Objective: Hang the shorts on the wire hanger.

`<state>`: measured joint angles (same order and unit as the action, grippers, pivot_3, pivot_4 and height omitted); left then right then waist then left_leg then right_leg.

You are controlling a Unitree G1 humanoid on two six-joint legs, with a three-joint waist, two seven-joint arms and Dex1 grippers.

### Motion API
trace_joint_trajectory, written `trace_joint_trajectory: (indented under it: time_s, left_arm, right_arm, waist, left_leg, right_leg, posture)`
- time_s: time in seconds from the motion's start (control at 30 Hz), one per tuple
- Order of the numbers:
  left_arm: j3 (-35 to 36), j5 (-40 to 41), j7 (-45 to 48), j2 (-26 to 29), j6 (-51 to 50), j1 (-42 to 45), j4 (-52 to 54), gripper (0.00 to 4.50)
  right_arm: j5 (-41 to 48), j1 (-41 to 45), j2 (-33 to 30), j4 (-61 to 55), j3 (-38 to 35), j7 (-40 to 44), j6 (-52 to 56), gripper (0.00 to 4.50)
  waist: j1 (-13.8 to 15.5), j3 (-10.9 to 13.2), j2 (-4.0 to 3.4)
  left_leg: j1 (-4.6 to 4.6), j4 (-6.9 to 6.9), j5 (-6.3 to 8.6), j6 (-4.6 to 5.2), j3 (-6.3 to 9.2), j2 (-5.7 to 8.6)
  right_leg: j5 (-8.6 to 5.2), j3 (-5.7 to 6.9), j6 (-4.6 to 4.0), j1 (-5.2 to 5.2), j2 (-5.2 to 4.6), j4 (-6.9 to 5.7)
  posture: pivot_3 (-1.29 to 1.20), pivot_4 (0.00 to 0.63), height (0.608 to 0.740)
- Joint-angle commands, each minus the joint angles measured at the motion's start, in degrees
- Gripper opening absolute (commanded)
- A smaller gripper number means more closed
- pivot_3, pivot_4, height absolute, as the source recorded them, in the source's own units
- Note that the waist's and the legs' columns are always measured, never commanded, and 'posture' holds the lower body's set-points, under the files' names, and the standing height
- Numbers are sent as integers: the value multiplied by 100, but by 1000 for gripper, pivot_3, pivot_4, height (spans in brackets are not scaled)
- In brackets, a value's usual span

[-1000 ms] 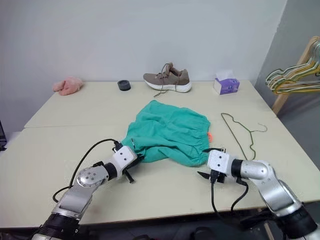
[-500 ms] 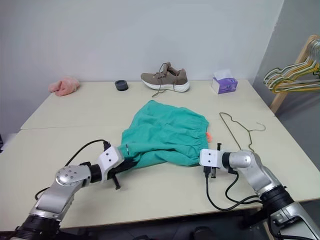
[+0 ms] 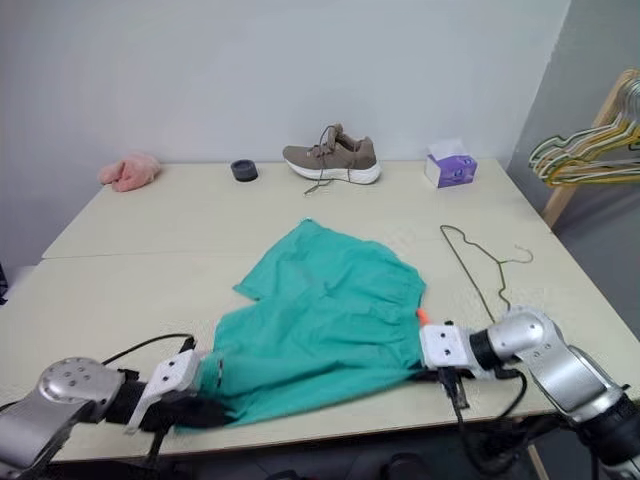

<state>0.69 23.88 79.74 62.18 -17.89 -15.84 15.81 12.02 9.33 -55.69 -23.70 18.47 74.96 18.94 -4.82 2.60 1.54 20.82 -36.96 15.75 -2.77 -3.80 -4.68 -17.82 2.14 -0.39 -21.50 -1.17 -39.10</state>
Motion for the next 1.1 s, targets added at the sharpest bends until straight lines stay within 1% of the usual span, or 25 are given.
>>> trace_joint_trajectory:
  time_s: [0.03,0.1,0.2,0.23,0.3,0.33,0.37,0.4,0.5,0.53,0.6,0.67,0.73,0.77,0.83,0.9,1.0,1.07,1.1]
  left_arm:
    - [285,164,257,279,-103,-460,388,0]
    - [294,146,242,276,-50,-620,465,0]
    - [213,-39,61,146,162,-654,450,0]
    - [194,36,81,165,45,-683,500,0]
    - [205,170,0,136,-179,-688,580,421]
    - [221,262,12,148,-306,-698,621,631]
    - [239,313,42,171,-374,-722,658,939]
    - [264,368,85,198,-439,-764,702,1220]
    - [409,563,126,206,-596,-874,841,2158]
    - [473,657,114,181,-673,-889,883,2405]
    - [673,1101,36,73,-1027,-800,984,3023]
    - [870,1574,-110,-39,-1430,-592,1047,3599]
    - [1006,1832,-279,-142,-1685,-392,1077,4221]
    - [1076,1939,-494,-287,-1753,-177,1067,4493]
    - [1151,2027,-1092,-667,-1824,375,999,4493]
    - [1132,1913,-1774,-1120,-1811,1073,865,4493]
    - [986,1510,-2706,-1699,-1761,2064,532,4493]
    - [865,1186,-3056,-1946,-1589,2632,280,4493]
    - [824,1190,-3114,-2021,-1669,2887,163,4493]
  right_arm:
    - [256,-241,-365,-398,-328,157,246,30]
    - [240,-309,-358,-465,-259,75,271,30]
    - [109,-271,-166,-429,-161,-177,248,30]
    - [190,-256,-173,-466,-142,-113,317,30]
    - [272,-249,-174,-518,-142,-42,332,0]
    - [312,-254,-211,-549,-141,34,321,284]
    - [337,-261,-245,-577,-149,84,314,607]
    - [384,-269,-278,-615,-163,131,335,836]
    - [578,-266,-351,-726,-239,288,382,1877]
    - [683,-271,-372,-760,-280,349,420,2129]
    - [1119,-287,-401,-859,-465,458,683,2798]
    - [1781,-207,-291,-954,-767,364,1194,3452]
    - [2259,-53,-98,-936,-1041,70,1668,4149]
    - [2441,87,91,-783,-1235,-210,1881,4469]
    - [2678,375,520,-407,-1640,-868,2202,4469]
    - [2590,667,969,54,-2059,-1700,2347,4469]
    - [2167,904,1353,757,-2533,-2744,2322,4469]
    - [1583,896,1325,1183,-2602,-3350,2149,4469]
    - [1240,900,1310,1397,-2588,-3682,2025,4469]
  waist:
    - [0,-1,-2]
    - [-1,-2,0]
    - [0,-7,-2]
    - [0,-11,-1]
    - [-1,-13,-6]
    - [0,-14,-8]
    - [0,-15,-8]
    - [0,-15,-8]
    - [0,-16,-7]
    - [1,-16,-7]
    - [2,-15,-8]
    - [3,-15,-9]
    - [2,-19,-3]
    - [2,-20,-2]
    - [5,-20,-1]
    - [14,-22,3]
    - [64,-30,10]
    - [106,-35,11]
    - [112,-36,11]
  left_leg:
    - [-1,0,0,0,0,1]
    - [-10,-2,0,0,1,-1]
    - [-29,-3,-1,1,9,-1]
    - [-32,-2,-1,1,13,0]
    - [-34,-2,-1,1,17,0]
    - [-34,-2,-1,1,15,0]
    - [-33,-2,-1,1,14,1]
    - [-30,-2,-1,1,14,2]
    - [-5,-2,-1,1,10,2]
    - [-4,-2,-1,1,9,2]
    - [-4,-2,-1,1,11,2]
    - [-5,-2,-1,1,12,2]
    - [-10,-3,-1,1,19,2]
    - [-15,-3,-1,1,22,1]
    - [-20,-6,-1,2,25,3]
    - [-20,-10,-3,5,32,11]
    - [-13,-17,-10,14,35,18]
    - [-7,-17,-11,15,31,20]
    - [-2,-17,-11,15,28,21]
  right_leg:
    - [0,0,0,1,0,0]
    - [1,0,-1,2,0,-2]
    - [4,3,-5,-7,0,-4]
    - [6,3,-6,-6,0,-4]
    - [6,3,-7,-3,3,-5]
    - [6,2,-7,-4,5,-5]
    - [6,1,-7,-4,6,-4]
    - [6,0,-7,-4,7,-4]
    - [6,-3,-7,-1,8,-2]
    - [6,-5,-7,-2,8,-1]
    - [5,-3,-7,-2,8,-1]
    - [5,-2,-7,1,7,-1]
    - [6,1,-6,7,7,-2]
    - [6,1,-6,12,7,-3]
    - [8,1,-4,17,8,-6]
    - [23,-2,-5,21,11,-7]
    - [34,-5,-2,23,12,-6]
    - [39,-11,-7,20,12,0]
    - [45,-15,-17,15,12,0]
  posture:
    - [-104,0,740]
    - [-105,0,740]
    - [-104,0,740]
    - [-105,0,740]
    - [-105,0,740]
    - [-103,0,740]
    - [-103,0,740]
    - [-102,0,740]
    - [-100,0,740]
    - [-99,0,740]
    - [-99,0,740]
    - [-99,0,740]
    - [-95,0,740]
    - [-94,0,740]
    - [-92,0,740]
    - [-91,0,740]
    - [-100,0,740]
    - [-112,0,740]
    - [-116,0,740]
